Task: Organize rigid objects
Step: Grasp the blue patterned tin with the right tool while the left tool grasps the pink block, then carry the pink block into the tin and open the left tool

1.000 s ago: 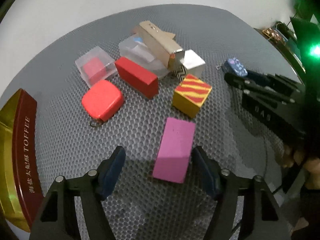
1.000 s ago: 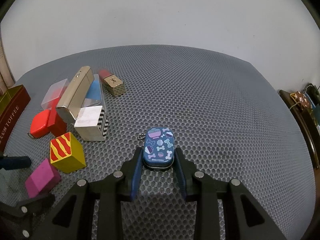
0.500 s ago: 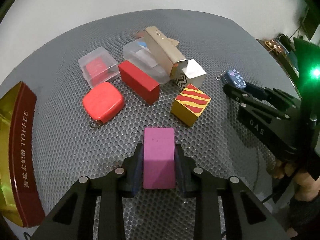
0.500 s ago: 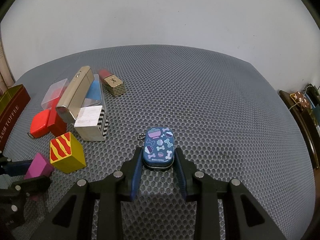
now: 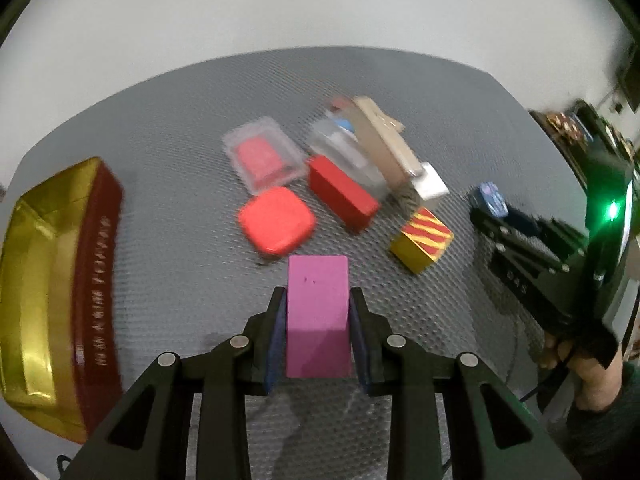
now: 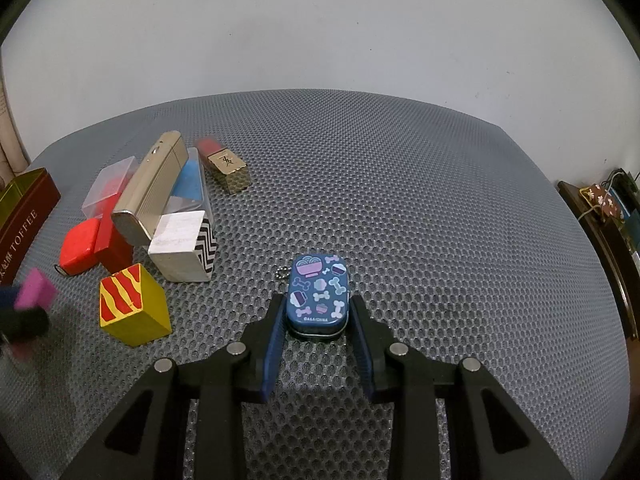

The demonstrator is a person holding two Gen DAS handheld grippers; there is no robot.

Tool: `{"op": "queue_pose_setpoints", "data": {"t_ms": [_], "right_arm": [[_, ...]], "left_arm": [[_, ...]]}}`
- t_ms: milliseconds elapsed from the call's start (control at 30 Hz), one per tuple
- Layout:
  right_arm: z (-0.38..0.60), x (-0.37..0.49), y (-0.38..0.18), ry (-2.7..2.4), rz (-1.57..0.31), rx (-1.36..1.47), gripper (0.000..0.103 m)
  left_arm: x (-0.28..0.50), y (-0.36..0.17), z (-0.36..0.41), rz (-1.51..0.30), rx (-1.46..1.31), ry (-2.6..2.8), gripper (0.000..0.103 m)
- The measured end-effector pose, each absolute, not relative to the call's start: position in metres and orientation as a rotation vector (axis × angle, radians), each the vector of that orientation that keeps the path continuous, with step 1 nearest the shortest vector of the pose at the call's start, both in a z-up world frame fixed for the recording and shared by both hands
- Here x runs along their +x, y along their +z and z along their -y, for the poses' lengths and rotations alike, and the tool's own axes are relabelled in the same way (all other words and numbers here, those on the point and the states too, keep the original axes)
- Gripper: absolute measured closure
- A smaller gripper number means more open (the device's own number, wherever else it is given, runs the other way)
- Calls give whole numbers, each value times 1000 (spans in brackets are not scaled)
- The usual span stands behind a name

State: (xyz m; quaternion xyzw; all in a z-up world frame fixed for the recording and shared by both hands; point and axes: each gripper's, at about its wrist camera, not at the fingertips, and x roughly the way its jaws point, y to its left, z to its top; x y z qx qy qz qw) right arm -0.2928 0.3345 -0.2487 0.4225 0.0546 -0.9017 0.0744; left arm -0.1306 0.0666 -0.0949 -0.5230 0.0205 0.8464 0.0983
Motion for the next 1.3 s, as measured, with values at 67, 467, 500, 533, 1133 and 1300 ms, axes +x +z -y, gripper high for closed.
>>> {"op": "queue_pose_setpoints", "data": {"t_ms": [67, 467, 500, 533, 1133, 1300], "right_arm": [[-334, -293, -248, -2705, -162, 1268, 71], [-332, -289, -249, -2706, -163, 1268, 71], [-334, -289, -249, -2706, -164, 1268, 71], [-333, -289, -249, -2706, -165, 1268, 71], [-323, -290, -256, -2714, -193, 1268, 70], [-316, -290, -257, -2715, -197, 1268, 70]], "left_arm": [[-132, -87, -54, -41, -1548, 2545, 77], [-148, -58, 55, 128, -1637, 2813, 77], [-150, -60, 68, 143, -1663, 2835, 77], [-154, -62, 73, 153, -1681, 2847, 77], [-159, -116, 160, 239, -1974, 2825, 77], [-162, -122, 164, 236, -1985, 2822, 76]]}}
